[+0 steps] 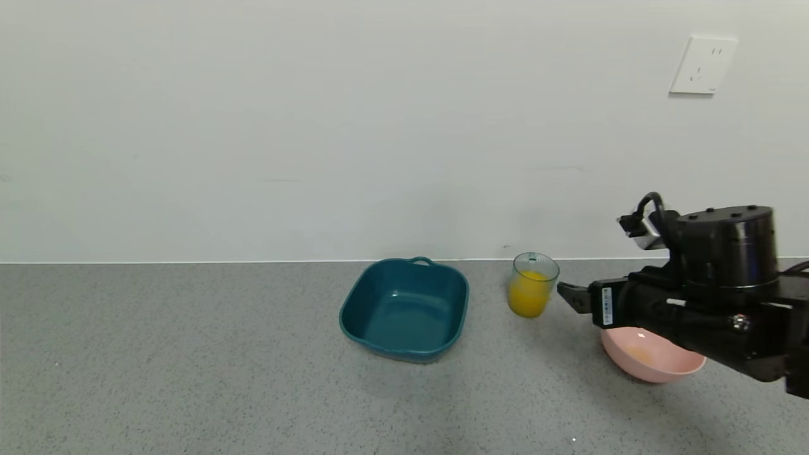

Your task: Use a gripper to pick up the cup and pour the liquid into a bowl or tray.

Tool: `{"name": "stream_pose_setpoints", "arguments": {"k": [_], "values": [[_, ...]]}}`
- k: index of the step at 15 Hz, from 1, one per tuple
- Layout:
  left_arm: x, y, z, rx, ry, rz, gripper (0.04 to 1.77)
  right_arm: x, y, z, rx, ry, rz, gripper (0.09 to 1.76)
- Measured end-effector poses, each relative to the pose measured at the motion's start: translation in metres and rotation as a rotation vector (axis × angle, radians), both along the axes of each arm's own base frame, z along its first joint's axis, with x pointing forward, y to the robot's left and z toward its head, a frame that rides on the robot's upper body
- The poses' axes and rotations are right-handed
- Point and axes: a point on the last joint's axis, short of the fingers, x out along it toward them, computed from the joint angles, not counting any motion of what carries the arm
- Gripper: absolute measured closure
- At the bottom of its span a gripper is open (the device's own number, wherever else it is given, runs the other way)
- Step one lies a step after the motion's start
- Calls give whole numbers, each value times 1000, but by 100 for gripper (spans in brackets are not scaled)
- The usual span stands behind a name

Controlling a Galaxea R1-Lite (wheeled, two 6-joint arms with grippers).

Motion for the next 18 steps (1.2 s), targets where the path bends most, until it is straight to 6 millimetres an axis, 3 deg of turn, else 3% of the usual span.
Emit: {"name": "stream_pose_setpoints", "arguments": {"k": [5,10,18], "values": [[0,0,0,0,0,0,9,41,21,-52,-4,28,-46,14],[0,0,0,0,0,0,9,67,32,-97,-16,35,-105,14],[0,0,0,0,0,0,9,110,48,-138,-26,-25,-204,14]]}}
